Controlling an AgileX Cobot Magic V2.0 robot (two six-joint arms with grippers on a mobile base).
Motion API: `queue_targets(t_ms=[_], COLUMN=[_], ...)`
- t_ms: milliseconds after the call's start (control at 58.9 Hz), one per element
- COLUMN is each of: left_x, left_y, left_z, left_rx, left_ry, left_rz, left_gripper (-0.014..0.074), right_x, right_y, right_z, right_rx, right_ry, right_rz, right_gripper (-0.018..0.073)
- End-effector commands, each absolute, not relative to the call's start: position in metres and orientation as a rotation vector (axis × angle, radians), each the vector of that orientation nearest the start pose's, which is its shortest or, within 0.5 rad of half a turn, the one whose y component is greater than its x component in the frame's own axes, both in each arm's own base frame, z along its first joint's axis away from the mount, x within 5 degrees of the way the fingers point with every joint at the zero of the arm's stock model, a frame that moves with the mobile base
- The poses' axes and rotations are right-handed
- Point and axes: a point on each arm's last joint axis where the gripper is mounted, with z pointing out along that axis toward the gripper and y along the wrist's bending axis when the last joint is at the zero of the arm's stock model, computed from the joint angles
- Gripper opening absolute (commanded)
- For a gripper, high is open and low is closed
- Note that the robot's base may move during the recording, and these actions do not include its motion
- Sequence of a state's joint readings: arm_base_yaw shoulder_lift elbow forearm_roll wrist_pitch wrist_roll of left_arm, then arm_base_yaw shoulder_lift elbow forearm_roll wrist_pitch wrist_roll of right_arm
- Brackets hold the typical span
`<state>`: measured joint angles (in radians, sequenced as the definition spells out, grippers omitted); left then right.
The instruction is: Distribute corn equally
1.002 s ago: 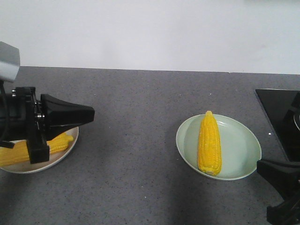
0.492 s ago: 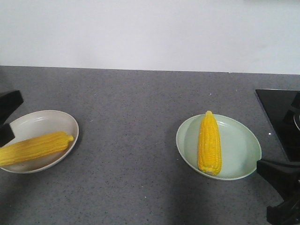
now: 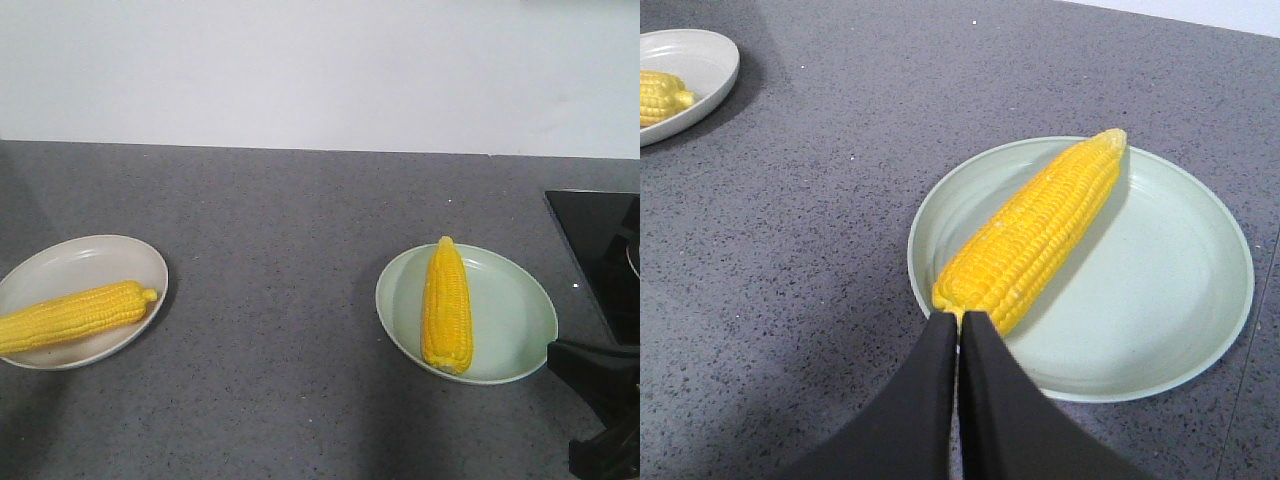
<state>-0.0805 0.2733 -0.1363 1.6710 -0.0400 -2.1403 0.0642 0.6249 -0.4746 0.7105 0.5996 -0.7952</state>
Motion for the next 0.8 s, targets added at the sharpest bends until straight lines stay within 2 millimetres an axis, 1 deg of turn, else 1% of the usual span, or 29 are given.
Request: queue_targets(t_ms=[0,102,187,306,373,407,458,526,577,713,781], left_x=[0.0793,0.0793,0.0793,0.0793,0.0793,0.0793,0.0793,0.0793,0.0793,0.0792,0.0792], left_y=[-0.0065,-0.0065,-0.0067,-0.0067,-0.0060,-0.0061,-0.0061,-0.0066,-0.0073,-0.0083,-0.0085], left_z=[0.2461,0.2461,0.2461,0.2461,0.2458,0.2458,0.2457,0.2454,0.2454,0.2464,0.2466], left_rx=[-0.382,-0.434,-0.515,-0.720,-0.829,-0.856,-0.860,-0.813,-0.803,-0.874,-0.878], left_ry=[1.575,1.567,1.551,1.498,1.462,1.451,1.450,1.468,1.469,1.435,1.432], left_rz=[-0.498,-0.548,-0.627,-0.823,-0.911,-0.938,-0.941,-0.905,-0.910,-1.002,-1.009], left_gripper=[-0.0006,-0.0006,-0.0006,-0.0006,-0.0006,-0.0006,-0.0006,-0.0006,-0.0006,-0.0006,-0.0006], right_x=[0.1186,0.1186,0.1186,0.1186,0.1186,0.1186,0.1186,0.1186,0.1186,0.1186,0.1186], right_y=[0.0398,0.0398,0.0398,0.0398,0.0398,0.0398,0.0398,0.0398,0.0398,0.0398,0.0398], right_z=[0.2930,0.2930,0.2930,0.2930,0.2930,0.2930,0.2930,0.2930,0.2930,0.2930,0.2930], right_rx=[-0.431,-0.431,-0.431,-0.431,-0.431,-0.431,-0.431,-0.431,-0.431,-0.431,-0.431], right_ry=[1.979,1.979,1.979,1.979,1.979,1.979,1.979,1.979,1.979,1.979,1.979], right_rz=[0.321,0.321,0.321,0.321,0.321,0.321,0.321,0.321,0.321,0.321,0.321], right_gripper=[-0.0005,-0.0005,-0.0005,-0.0005,-0.0005,-0.0005,-0.0005,-0.0005,-0.0005,-0.0005,-0.0005])
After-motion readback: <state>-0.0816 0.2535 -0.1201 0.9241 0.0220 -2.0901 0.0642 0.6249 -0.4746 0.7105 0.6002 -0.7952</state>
